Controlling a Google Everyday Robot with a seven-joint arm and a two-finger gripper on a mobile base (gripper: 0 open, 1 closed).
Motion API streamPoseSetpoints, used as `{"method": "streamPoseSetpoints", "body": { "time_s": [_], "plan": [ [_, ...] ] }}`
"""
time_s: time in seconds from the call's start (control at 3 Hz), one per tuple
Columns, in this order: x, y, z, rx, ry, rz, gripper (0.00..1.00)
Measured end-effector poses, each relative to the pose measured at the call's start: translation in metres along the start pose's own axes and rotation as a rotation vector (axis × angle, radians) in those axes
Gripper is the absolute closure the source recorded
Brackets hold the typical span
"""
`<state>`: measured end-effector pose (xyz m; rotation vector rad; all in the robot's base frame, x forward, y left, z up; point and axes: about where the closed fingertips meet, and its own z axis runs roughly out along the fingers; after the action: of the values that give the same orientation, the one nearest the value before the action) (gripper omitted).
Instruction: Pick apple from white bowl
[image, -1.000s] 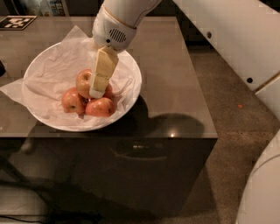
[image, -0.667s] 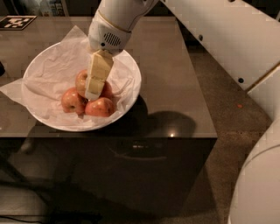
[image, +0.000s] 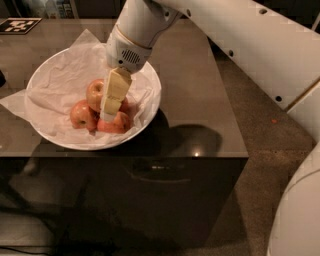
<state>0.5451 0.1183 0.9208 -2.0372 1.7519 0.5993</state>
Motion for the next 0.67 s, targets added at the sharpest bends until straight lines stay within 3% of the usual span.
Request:
{"method": "streamPoseSetpoints", "body": {
  "time_s": [0.33,0.67],
  "plan": [
    [0.0083,-0.0026,0.0076,0.003,-0.01,0.001,0.0],
    [0.0106,-0.0032,0.0097,0.004,-0.012,0.002,0.09]
  ]
}}
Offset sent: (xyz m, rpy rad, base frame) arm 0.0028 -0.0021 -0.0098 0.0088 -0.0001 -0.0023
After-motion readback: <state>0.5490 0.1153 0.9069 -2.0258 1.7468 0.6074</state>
